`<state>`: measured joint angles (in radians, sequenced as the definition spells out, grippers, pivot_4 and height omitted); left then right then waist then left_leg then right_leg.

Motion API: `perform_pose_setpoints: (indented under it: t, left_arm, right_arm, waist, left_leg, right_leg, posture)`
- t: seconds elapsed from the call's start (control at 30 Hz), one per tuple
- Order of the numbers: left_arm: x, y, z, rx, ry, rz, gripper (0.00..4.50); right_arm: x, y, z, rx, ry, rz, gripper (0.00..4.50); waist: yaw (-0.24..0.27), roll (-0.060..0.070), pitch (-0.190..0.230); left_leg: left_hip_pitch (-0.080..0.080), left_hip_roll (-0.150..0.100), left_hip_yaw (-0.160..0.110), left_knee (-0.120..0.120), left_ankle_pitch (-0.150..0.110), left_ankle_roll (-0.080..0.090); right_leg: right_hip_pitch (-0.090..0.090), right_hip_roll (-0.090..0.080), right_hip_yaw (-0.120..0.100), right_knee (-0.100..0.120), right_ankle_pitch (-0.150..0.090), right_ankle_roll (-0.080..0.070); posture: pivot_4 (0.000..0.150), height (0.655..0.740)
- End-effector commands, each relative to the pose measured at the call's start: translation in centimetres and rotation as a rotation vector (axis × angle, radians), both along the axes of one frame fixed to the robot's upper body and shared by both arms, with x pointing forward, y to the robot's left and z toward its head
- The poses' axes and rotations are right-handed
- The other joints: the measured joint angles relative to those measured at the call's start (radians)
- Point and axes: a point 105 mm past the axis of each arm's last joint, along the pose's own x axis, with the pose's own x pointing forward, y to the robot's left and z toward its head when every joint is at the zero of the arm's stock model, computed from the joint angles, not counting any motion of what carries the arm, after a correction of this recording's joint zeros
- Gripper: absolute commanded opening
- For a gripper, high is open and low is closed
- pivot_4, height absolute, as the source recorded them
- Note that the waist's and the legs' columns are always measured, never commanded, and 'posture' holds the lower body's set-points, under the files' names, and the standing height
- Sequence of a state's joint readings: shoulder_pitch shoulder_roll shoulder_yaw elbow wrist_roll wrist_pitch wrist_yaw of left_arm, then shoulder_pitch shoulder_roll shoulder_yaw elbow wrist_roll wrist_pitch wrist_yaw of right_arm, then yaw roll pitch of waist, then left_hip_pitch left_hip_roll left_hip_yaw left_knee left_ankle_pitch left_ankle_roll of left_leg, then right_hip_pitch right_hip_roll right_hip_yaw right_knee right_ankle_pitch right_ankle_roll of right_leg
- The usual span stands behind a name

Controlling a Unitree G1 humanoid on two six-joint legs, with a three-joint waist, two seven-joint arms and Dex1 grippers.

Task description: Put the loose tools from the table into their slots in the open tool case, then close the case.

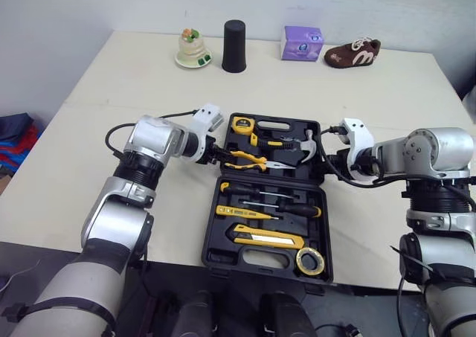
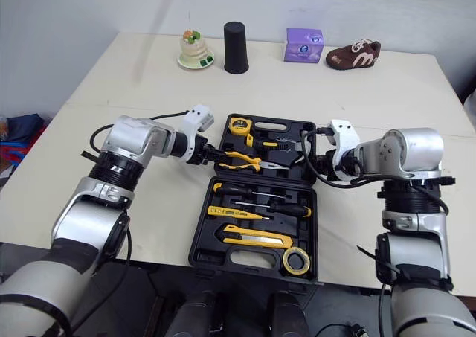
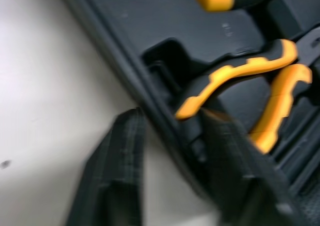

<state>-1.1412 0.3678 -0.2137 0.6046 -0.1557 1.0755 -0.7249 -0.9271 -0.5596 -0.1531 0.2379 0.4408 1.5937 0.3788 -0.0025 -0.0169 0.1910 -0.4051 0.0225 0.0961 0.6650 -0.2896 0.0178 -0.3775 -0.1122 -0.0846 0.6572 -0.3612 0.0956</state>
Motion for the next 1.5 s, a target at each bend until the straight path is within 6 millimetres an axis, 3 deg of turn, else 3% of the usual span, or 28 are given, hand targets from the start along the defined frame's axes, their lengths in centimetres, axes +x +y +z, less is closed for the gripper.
perform_pose_setpoints:
  t: [0.03, 0.17, 0.27, 0.4, 0.47, 0.53, 0.7, 0.8, 0.97, 1.13, 1.17, 1.2, 1.3, 1.37, 1.4, 1.5]
  left_arm:
    - [0.3, 0.0, 0.3, 0.011, -0.03, 0.019, 0.47]
    - [0.5, -0.1, 0.9, -0.06, -0.06, 0.057, 0.43]
    - [1.3, -0.6, 3.1, -0.236, -0.138, 0.122, 0.31]
    - [2.2, 0.0, 6.6, -0.47, -0.304, 0.22, 0.11]
    - [2.3, 0.7, 7.8, -0.503, -0.446, 0.246, 0.0]
    - [2.2, 1.3, 8.1, -0.501, -0.536, 0.252, 0.0]
    - [1.6, 2.6, 6.4, -0.286, -0.819, 0.172, 0.0]
    - [0.3, 3.3, 5.8, -0.145, -1.057, 0.078, 0.0]
    - [-1.4, 3.6, 3.8, -0.043, -1.152, -0.05, 0.0]
    - [-2.7, 3.7, 1.9, 0.022, -1.157, -0.149, 0.0]
    - [-2.8, 4.0, 1.9, 0.013, -1.162, -0.126, 0.44]
    - [-2.8, 4.2, 1.8, -0.005, -1.143, -0.114, 0.94]
    - [-3.6, 4.6, 0.5, 0.014, -1.087, -0.179, 2.03]
    - [-4.1, 6.3, -0.5, 0.027, -1.018, -0.16, 2.96]
    - [-4.4, 7.4, -1.0, 0.014, -0.971, -0.128, 2.96]
    - [-5.6, 10.6, -2.1, 0.008, -0.856, -0.053, 2.96]
  right_arm:
    - [0.0, -1.4, -0.7, -0.013, 0.016, -0.089, 0.0]
    - [1.0, -0.9, 1.3, 0.054, -0.156, -0.126, 0.0]
    - [1.3, -0.5, 3.5, 0.08, -0.373, -0.109, 0.0]
    - [1.1, -1.1, 5.2, -0.032, -0.649, -0.073, 0.0]
    - [1.0, -1.7, 5.8, -0.126, -0.786, -0.059, 0.0]
    - [1.2, -2.9, 6.0, -0.22, -0.895, -0.077, 0.0]
    - [1.2, -3.8, 4.8, -0.529, -1.128, 0.072, 0.0]
    - [0.6, -4.3, 2.3, -0.778, -1.228, 0.241, 0.0]
    - [-0.8, -6.0, -0.4, -0.932, -1.264, 0.348, 0.0]
    - [-2.4, -6.7, -2.9, -0.907, -1.215, 0.441, 0.0]
    - [-2.7, -6.7, -3.5, -0.868, -1.175, 0.462, 0.0]
    - [-3.0, -6.6, -3.4, -0.835, -1.178, 0.461, 0.62]
    - [-4.0, -6.9, -2.7, -0.763, -1.164, 0.431, 1.58]
    - [-5.2, -7.8, -2.9, -0.713, -1.095, 0.409, 2.56]
    - [-6.1, -8.2, -3.2, -0.673, -1.058, 0.403, 2.93]
    - [-8.9, -9.2, -3.2, -0.549, -0.984, 0.343, 2.93]
  waist:
    - [-0.001, -0.001, 0.0]
    - [-0.002, -0.001, 0.0]
    - [0.0, -0.001, 0.0]
    - [0.001, -0.001, 0.0]
    - [0.0, -0.001, 0.0]
    - [-0.003, -0.001, 0.0]
    - [-0.008, -0.001, 0.0]
    - [-0.007, -0.001, 0.0]
    - [-0.012, -0.001, 0.0]
    - [-0.008, -0.001, 0.0]
    - [-0.006, -0.001, 0.0]
    - [-0.004, -0.001, 0.0]
    - [0.004, -0.001, 0.0]
    - [0.001, -0.001, 0.0]
    - [0.0, 0.0, 0.0]
    - [0.0, 0.0, -0.001]
  left_leg:
    - [0.001, 0.0, 0.0, 0.0, 0.0, 0.0]
    - [0.001, 0.0, 0.0, 0.0, 0.002, 0.0]
    - [0.001, -0.001, 0.0, 0.0, 0.003, 0.0]
    - [-0.006, -0.003, 0.0, -0.001, 0.004, 0.001]
    - [-0.016, -0.005, 0.001, 0.0, 0.005, 0.001]
    - [-0.017, -0.007, 0.002, -0.001, 0.005, 0.002]
    - [-0.016, -0.007, 0.004, -0.002, 0.006, 0.003]
    - [-0.016, -0.007, 0.004, -0.002, 0.006, 0.003]
    - [-0.014, -0.006, 0.003, 0.0, 0.007, 0.005]
    - [-0.013, -0.006, -0.001, 0.002, 0.007, 0.005]
    - [-0.012, -0.006, -0.001, 0.002, 0.007, 0.005]
    - [-0.011, -0.006, -0.002, 0.001, 0.007, 0.005]
    - [0.001, -0.006, -0.005, -0.001, 0.006, 0.005]
    - [0.001, -0.006, -0.006, -0.001, 0.006, 0.006]
    - [0.001, -0.006, -0.006, -0.001, 0.006, 0.006]
    - [0.002, -0.005, -0.008, -0.001, 0.005, 0.005]
  right_leg:
    - [0.001, 0.0, 0.0, 0.0, 0.0, 0.0]
    - [0.001, -0.001, 0.001, 0.001, 0.0, 0.0]
    - [0.0, -0.001, 0.002, 0.003, 0.0, 0.0]
    - [-0.008, -0.002, 0.002, 0.004, 0.001, 0.001]
    - [-0.02, -0.002, 0.003, 0.007, 0.001, 0.002]
    - [-0.021, -0.001, 0.002, 0.007, 0.001, 0.003]
    - [-0.022, -0.001, -0.005, 0.005, 0.002, 0.003]
    - [-0.021, -0.002, -0.005, 0.005, 0.002, 0.003]
    - [-0.017, -0.004, -0.007, 0.005, 0.002, 0.004]
    - [-0.013, -0.004, -0.009, 0.005, 0.002, 0.004]
    - [-0.012, -0.004, -0.01, 0.005, 0.002, 0.004]
    - [-0.011, -0.004, -0.011, 0.004, 0.002, 0.004]
    - [0.006, -0.004, -0.015, -0.002, 0.002, 0.004]
    - [0.007, -0.006, -0.015, -0.004, 0.002, 0.004]
    - [0.007, -0.007, -0.015, -0.003, 0.002, 0.004]
    - [0.009, -0.008, -0.015, -0.004, 0.002, 0.004]
  posture:
    - [0.15, 0.7341]
    - [0.15, 0.7341]
    - [0.15, 0.7341]
    - [0.15, 0.7341]
    - [0.15, 0.7341]
    - [0.15, 0.7341]
    - [0.15, 0.7341]
    - [0.15, 0.7341]
    - [0.15, 0.7341]
    - [0.15, 0.7341]
    - [0.15, 0.7341]
    - [0.15, 0.7341]
    - [0.15, 0.7341]
    - [0.15, 0.7341]
    - [0.15, 0.7341]
    - [0.15, 0.7341]
